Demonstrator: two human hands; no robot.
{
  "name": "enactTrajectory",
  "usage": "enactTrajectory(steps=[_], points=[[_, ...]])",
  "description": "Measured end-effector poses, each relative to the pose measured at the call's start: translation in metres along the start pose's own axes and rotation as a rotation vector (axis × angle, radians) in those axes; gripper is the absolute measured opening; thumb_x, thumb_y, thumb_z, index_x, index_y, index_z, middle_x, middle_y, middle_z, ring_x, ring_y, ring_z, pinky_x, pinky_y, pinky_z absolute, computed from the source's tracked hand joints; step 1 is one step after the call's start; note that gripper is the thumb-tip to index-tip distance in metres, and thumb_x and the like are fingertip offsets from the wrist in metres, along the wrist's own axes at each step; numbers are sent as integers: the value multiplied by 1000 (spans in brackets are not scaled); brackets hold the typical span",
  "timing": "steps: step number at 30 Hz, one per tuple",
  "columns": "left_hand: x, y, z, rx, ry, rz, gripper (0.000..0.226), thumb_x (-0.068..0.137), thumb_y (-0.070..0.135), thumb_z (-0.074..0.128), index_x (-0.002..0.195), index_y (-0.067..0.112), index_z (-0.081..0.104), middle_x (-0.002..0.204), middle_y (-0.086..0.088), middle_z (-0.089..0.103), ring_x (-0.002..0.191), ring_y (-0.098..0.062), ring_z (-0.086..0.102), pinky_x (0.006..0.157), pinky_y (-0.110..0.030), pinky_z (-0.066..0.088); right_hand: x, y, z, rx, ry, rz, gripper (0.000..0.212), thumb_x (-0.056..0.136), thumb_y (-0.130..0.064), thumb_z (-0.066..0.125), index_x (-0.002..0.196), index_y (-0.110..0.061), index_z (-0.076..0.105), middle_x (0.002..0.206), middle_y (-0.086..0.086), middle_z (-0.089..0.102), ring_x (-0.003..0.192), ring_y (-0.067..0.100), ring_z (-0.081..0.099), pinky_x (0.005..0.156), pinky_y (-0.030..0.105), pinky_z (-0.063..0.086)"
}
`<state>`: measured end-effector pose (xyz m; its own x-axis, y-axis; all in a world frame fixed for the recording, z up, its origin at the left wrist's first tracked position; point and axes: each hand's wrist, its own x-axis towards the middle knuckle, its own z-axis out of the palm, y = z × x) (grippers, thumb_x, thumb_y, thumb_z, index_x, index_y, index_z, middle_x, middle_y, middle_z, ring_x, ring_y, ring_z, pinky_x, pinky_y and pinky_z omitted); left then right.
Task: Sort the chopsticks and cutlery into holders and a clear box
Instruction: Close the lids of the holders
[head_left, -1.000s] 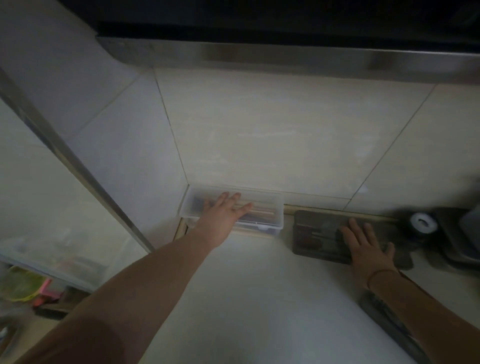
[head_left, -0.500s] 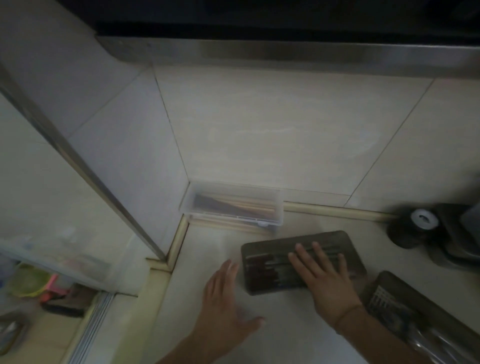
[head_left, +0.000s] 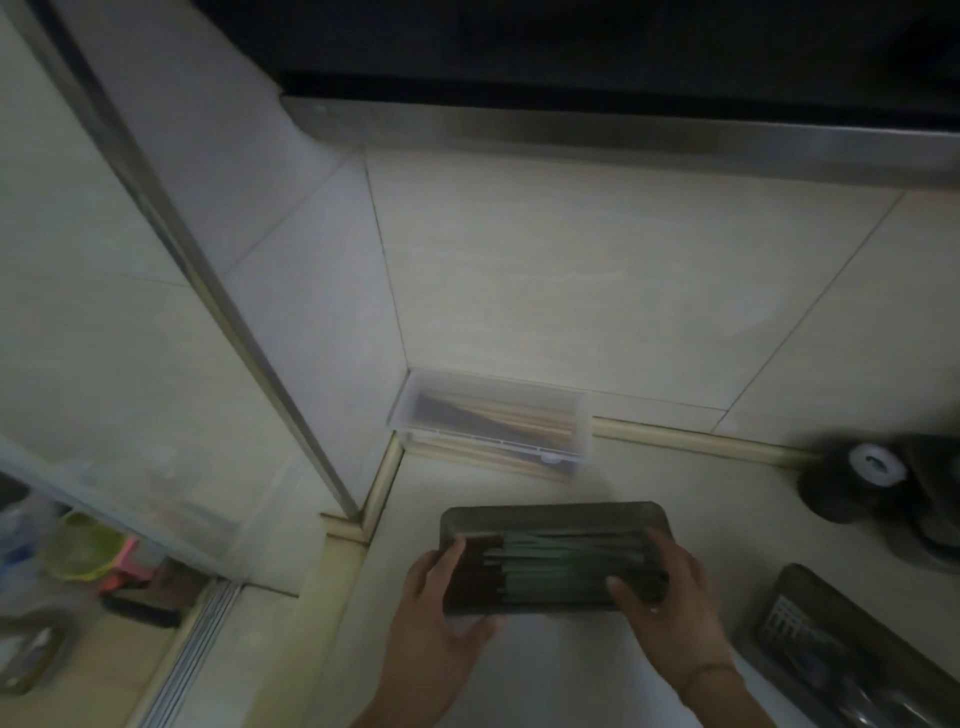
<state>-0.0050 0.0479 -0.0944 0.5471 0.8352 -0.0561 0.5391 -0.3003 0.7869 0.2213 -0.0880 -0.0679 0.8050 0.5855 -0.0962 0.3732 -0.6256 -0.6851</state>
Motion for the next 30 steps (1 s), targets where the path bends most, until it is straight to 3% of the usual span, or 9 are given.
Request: enactTrajectory(steps=[4,8,10,15,18,21,24,27,30], points=[[-6,1,4,-26,90,47,84,58,66,64,125,84,17,132,36,29,112,-7,57,93,-23,54,-4,2,-4,176,-20,44,71,62,-23,88,119,-38,50,123,5,52,100,23,60,96,35,50],[-2,20,-22,-14,176,125,81,63,68,65,135,71,29,136,41,31,109,8,50,92,3,34,-12,-24,-26,192,97,-68,70,58,-19,90,115,-36,52,116,1,51,96,19,60,85,18,50],[11,37,-41,-44,228,153,76,65,66,68,137,60,42,137,36,36,113,11,48,95,3,30,-2,-47,-39,210,172,-171,64,59,-20,90,111,-31,54,112,0,52,94,15,58,83,16,47],[92,56,-70,-74,251,171,59,80,43,77,134,36,56,138,2,49,122,-18,55,108,-41,46,52,-94,-39,325,122,-238,49,64,-25,87,102,-27,55,110,2,54,95,18,57,82,31,49],[134,51,-71,-64,269,67,50,86,29,76,133,28,60,137,-6,53,118,-26,58,101,-45,50,80,-105,-22,287,23,-309,42,71,-19,83,104,-26,57,110,1,57,99,23,58,82,29,47],[153,49,-72,67,254,-4,47,89,28,72,135,24,61,152,-13,38,136,-31,43,114,-41,37,89,-101,-6,133,-85,-356,44,82,-24,72,123,-25,55,129,3,50,111,24,54,91,27,45],[150,56,-71,230,297,67,49,92,35,68,138,26,57,163,-10,18,146,-30,26,118,-39,25,88,-96,-3,76,-193,-390,55,90,-32,62,136,-42,36,145,-2,39,123,21,48,100,32,45],[141,64,-60,604,285,318,50,92,48,55,141,35,52,162,-7,25,147,-35,22,115,-55,25,89,-94,-2,-52,-269,-407,64,93,-37,57,141,-52,18,155,-7,28,131,21,44,108,33,38],[144,68,-56,697,213,298,52,93,52,39,142,39,50,156,-3,38,143,-32,31,110,-58,32,95,-101,-3,-89,-283,-383,66,92,-40,56,139,-56,12,155,-9,28,132,22,44,107,35,39]])
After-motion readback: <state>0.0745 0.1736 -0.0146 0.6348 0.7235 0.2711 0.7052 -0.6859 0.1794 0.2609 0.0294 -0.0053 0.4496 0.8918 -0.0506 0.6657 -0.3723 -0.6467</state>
